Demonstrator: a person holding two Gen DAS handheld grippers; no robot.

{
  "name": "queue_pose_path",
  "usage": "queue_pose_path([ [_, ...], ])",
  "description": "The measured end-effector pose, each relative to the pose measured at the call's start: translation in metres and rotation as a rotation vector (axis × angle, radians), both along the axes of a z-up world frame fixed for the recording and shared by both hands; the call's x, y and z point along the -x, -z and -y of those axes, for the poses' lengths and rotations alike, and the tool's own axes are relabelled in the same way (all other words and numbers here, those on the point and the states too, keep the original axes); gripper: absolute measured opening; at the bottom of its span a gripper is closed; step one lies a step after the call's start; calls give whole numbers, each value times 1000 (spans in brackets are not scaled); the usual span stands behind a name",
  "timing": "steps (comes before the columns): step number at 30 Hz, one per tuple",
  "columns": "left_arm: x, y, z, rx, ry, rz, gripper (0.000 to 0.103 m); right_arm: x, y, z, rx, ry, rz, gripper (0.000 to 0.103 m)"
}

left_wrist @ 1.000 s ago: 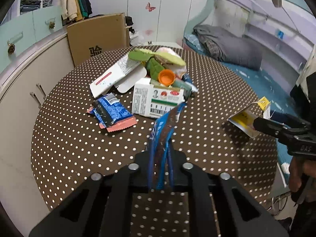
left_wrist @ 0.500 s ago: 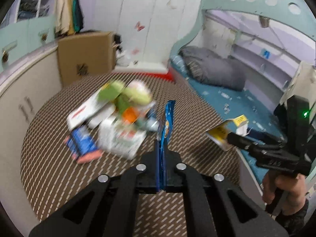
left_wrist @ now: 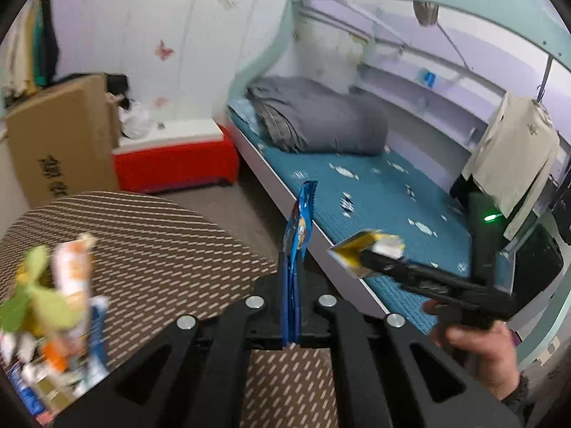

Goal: Collect trash
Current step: 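Carry both items to the blue bin and open both tools to drop them, then move both open tools back over the table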

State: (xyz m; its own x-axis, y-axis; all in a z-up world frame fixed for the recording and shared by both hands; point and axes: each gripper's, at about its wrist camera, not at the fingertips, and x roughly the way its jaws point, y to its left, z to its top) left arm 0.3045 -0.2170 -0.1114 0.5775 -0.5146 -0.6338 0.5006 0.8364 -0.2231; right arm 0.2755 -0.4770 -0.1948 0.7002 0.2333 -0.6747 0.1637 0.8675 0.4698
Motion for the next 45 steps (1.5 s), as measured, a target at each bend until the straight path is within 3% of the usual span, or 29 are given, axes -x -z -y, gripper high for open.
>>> queue_pose_path([
  [10, -67, 56, 80, -73, 68, -132, 2, -80, 167, 57, -203, 109, -317, 97],
  [14, -83, 74, 105, -117, 99, -168, 2, -87, 199, 71, -258, 147, -354, 97],
  [21, -101, 100, 146, -192, 156, -227, 2, -59, 183, 103, -307, 264, -248, 97],
  [29, -118, 138, 188, -284, 222, -334, 7, -13, 130, 134, -280, 340, -110, 97],
  [30, -119, 142, 190, -298, 221, -340, 24, -7, 124, 135, -279, 339, -98, 97],
  [31, -121, 146, 193, -313, 212, -351, 63, -4, 122, 135, -279, 338, -92, 97],
  [32, -121, 147, 193, -314, 195, -351, 80, -2, 119, 136, -279, 338, -87, 97],
  [33, -119, 145, 190, -313, 169, -321, 89, 2, 115, 135, -275, 336, -81, 97],
  [45, -75, 89, 142, -264, 63, -160, 93, 39, 66, 99, -180, 291, -3, 97],
])
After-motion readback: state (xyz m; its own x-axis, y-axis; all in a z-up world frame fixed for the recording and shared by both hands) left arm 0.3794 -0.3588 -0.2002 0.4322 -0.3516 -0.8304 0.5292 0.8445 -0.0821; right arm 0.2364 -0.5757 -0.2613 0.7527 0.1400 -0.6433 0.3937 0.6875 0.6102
